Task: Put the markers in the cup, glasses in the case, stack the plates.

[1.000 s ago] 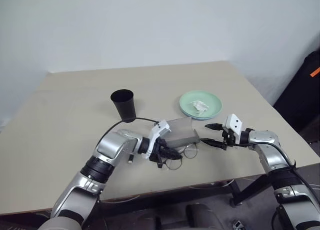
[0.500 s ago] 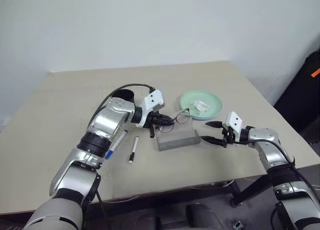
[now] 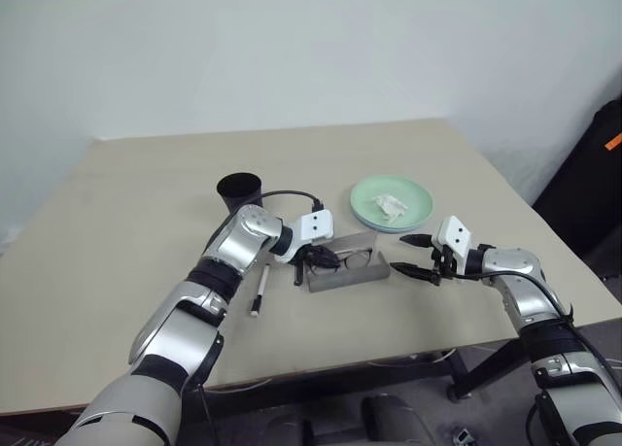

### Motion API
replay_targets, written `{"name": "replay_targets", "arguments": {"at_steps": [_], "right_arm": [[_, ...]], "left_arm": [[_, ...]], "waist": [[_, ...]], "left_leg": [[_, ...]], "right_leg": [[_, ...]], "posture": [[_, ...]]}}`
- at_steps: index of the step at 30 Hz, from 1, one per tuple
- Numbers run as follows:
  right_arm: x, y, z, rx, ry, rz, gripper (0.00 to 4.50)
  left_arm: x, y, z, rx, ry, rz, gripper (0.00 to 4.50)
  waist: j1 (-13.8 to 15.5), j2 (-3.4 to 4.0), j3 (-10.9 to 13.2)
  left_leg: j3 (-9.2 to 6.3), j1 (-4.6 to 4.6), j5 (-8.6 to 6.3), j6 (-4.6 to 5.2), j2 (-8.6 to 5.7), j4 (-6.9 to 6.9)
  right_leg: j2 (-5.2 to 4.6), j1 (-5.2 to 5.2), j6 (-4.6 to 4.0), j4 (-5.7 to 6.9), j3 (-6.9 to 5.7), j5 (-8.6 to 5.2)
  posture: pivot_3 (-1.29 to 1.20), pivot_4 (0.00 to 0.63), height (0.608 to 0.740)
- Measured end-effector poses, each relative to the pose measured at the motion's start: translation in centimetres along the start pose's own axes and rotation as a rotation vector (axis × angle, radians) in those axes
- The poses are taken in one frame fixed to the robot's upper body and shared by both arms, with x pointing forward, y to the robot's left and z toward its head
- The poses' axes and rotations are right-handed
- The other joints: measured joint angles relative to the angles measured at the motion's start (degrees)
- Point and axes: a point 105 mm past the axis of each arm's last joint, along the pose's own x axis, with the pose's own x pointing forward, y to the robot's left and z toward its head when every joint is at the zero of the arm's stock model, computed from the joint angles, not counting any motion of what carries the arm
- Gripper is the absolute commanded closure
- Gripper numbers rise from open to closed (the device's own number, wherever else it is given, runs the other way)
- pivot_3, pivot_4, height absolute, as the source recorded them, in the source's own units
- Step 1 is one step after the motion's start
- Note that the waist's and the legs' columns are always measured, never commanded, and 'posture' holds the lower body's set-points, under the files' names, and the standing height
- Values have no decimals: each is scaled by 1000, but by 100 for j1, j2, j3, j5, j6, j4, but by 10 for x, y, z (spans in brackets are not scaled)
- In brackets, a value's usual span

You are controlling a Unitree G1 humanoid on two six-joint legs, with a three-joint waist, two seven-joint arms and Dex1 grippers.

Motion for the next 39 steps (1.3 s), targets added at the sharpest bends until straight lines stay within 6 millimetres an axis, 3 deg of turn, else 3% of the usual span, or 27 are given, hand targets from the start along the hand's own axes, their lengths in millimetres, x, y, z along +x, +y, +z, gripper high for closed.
{"name": "replay_targets", "arguments": {"at_steps": [11, 17, 24, 29, 35, 39], "right_arm": [[0, 0, 0, 0, 0, -2, 1189], [2, 1, 0, 1, 0, 3, 1189], [3, 2, 0, 0, 0, 6, 1189], [3, 2, 0, 0, 0, 7, 1189], [3, 3, 0, -1, 1, 8, 1189], [4, 3, 0, -5, 0, 9, 1189]], "left_arm": [[-3, -17, -1, -200, -43, -170, 4461], [0, -12, -3, -168, -32, -121, 4461], [5, -3, -11, -165, -34, -39, 2430], [9, -1, -8, -179, -52, -27, 2430], [0, 12, 9, -152, -97, 15, 2430], [-1, 10, 11, -152, -103, -8, 2430]], "waist": [[-5, 0, 0], [-1, 0, 0], [0, -2, -1], [2, -2, -1], [0, -3, 0], [-1, -3, 0]], "left_leg": [[-10, 1, -1, 2, 1, 0], [-19, 5, -1, 2, 1, 0], [-17, 1, 4, 10, 3, 22], [-19, -4, 3, 10, 2, 23], [-19, -3, 3, 10, 2, 22], [-18, -3, 3, 11, 2, 22]], "right_leg": [[1, -1, 1, 3, -1, 0], [0, 3, 1, 3, 1, 0], [-1, 7, 1, 6, 1, 1], [-1, 4, 2, 6, 0, 1], [-1, 4, 2, 6, 0, 1], [-1, 4, 3, 6, 0, 2]], "posture": [[0, 0, 740], [0, 0, 740], [0, 0, 740], [0, 0, 740], [0, 0, 740], [0, 0, 740]]}}
